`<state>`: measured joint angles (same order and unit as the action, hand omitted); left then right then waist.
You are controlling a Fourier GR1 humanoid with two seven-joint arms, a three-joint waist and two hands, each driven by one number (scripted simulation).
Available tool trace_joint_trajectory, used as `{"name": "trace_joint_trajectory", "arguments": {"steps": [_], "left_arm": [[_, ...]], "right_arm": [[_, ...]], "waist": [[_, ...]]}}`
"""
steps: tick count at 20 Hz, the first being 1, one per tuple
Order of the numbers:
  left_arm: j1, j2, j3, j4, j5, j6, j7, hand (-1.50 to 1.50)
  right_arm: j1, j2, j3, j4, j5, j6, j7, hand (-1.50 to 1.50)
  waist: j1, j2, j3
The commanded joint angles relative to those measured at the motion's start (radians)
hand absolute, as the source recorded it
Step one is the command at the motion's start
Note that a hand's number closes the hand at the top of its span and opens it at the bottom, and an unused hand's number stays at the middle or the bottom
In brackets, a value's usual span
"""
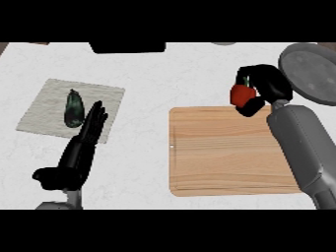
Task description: Pick the bell pepper from the cutting board and place it in the pan
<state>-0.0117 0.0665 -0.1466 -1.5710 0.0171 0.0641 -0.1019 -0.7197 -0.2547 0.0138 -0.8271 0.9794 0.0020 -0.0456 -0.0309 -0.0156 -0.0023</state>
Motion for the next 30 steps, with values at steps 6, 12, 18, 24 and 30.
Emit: {"name": "trace_joint_trajectory", "arguments": {"steps": [6,12,18,24,30], "left_arm": [[0.020,0.009,0.012,-0.027,0.000,0.002,0.005,0.00],[0.000,-0.002,-0.010,-0.016,-0.023,-0.006,-0.001,0.00],[-0.035,-0.030,-0.030,-0.071,-0.017,0.001,0.080,0.00],[-0.101,-0.019,0.018,0.049,-0.011,-0.021,0.021,0.00],[-0.041,-0.008,0.000,-0.021,0.006,-0.051,0.026,0.00]], "right_arm": [[0.073,0.039,-0.084,-0.449,-0.028,-0.068,0.336,1.50],[0.159,0.031,-0.188,-0.583,-0.101,-0.068,0.432,1.50],[0.096,-0.058,-0.362,-0.291,-0.202,-0.216,0.247,1.50],[0.064,-0.193,-0.425,-0.064,-0.165,-0.388,0.039,1.50],[-0.004,-0.299,-0.546,0.181,-0.208,-0.578,-0.120,1.50]], "waist": [[-0.007,-0.002,0.001],[0.020,0.011,0.002],[0.041,0.020,0.004],[0.046,0.028,0.004],[0.080,0.037,0.007]]}}
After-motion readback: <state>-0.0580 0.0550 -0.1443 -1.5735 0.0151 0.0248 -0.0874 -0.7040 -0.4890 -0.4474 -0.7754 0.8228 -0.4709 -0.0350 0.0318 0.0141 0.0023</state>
